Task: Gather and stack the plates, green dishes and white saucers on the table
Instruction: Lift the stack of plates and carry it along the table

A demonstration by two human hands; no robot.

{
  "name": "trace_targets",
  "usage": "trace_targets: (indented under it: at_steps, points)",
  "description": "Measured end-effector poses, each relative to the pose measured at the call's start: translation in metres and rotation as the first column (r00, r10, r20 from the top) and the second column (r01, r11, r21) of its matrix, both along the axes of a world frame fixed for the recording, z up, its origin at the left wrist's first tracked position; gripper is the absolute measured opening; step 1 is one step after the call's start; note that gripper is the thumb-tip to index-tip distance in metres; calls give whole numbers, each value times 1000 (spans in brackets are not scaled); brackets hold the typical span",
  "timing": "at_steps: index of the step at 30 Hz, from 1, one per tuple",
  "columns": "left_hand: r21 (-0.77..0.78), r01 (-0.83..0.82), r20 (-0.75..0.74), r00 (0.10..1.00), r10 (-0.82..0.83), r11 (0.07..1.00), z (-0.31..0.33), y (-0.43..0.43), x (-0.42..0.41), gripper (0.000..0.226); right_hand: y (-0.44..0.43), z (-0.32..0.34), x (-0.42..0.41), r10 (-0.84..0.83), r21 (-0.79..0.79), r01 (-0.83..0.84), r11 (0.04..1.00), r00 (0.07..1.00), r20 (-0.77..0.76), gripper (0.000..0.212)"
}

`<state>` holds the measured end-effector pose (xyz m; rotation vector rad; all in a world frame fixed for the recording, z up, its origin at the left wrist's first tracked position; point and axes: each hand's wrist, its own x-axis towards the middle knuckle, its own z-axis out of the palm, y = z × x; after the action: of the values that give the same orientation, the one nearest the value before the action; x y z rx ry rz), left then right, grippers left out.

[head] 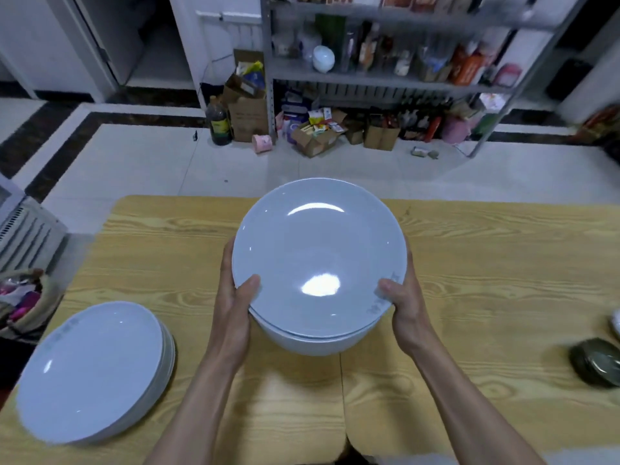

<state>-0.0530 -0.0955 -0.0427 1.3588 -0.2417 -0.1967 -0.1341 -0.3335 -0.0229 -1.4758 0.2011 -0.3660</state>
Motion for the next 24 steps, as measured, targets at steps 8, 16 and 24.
trace_targets:
  at_steps: [8, 16, 24]
  points:
    - [-21, 174, 61, 983, -173, 984, 36, -68, -53, 75, -56, 42, -98, -123, -119, 129, 985, 991, 53, 85]
    - [11, 353, 130, 927, -351, 936, 59, -169, -154, 73, -136, 61, -232, -260, -102, 270, 957, 960, 103, 81]
    - [83, 509, 157, 842, -516, 856, 64, -283, -255, 83, -232, 64, -362, -392, -86, 398, 914, 917, 71, 88]
